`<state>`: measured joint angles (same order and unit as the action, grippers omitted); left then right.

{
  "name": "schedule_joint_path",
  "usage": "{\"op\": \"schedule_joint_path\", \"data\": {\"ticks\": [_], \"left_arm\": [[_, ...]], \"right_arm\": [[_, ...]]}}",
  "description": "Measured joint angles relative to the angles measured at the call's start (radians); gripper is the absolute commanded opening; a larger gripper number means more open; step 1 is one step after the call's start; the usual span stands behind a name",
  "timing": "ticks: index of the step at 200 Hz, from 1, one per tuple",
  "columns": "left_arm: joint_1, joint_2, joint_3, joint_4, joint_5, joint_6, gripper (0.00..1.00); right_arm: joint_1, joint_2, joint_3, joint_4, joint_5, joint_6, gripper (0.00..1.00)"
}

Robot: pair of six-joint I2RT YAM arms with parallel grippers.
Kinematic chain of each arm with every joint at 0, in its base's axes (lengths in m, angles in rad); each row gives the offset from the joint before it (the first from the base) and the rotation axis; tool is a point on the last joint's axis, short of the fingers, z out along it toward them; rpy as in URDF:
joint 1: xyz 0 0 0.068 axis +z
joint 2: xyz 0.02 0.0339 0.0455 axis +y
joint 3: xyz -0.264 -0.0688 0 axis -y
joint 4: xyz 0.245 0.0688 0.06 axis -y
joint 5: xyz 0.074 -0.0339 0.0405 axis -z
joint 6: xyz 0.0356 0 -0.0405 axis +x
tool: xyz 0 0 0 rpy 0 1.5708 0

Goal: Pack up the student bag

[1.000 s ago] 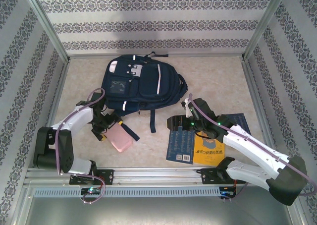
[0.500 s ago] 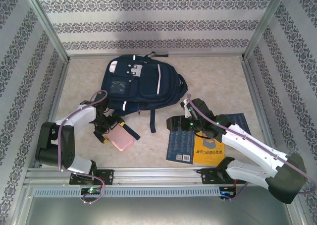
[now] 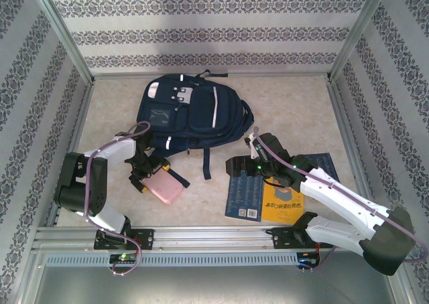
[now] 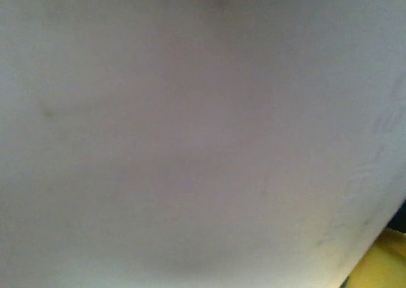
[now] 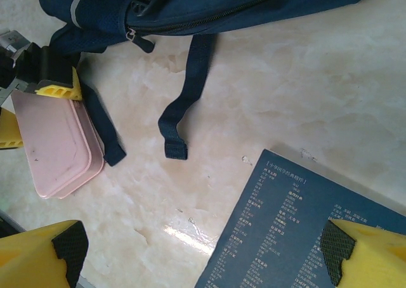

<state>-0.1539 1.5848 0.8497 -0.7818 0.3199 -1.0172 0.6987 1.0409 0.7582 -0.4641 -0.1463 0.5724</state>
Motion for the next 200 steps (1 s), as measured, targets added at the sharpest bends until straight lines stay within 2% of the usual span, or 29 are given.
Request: {"op": "schedule_joint_path", "data": {"ticks": [44,74,148,200], "left_arm": [[-0.003,-0.015,0.000,-0.004,-0.011,-0.016,0.85],[-0.003,-0.090,0.000,-0.025,-0.042,-0.035,0.81],[-0.006,-0.454,0.015,-0.114,-0.042,-0.123,0.77],[-0.078,-0.512,0.077,-0.109,-0.020,-0.237,0.78]], "right_arm": [[0.000,-0.001,-0.002,0.005,0.000,0.000,0.94],[0.020,-0.031,-0.002,0.005,-0.006,0.000,0.94],[0.031,-0.161,-0.016,0.076,-0.094,0.027,0.92],[0.057,-0.089,-0.081,0.291,-0.201,0.135,0.93]]}}
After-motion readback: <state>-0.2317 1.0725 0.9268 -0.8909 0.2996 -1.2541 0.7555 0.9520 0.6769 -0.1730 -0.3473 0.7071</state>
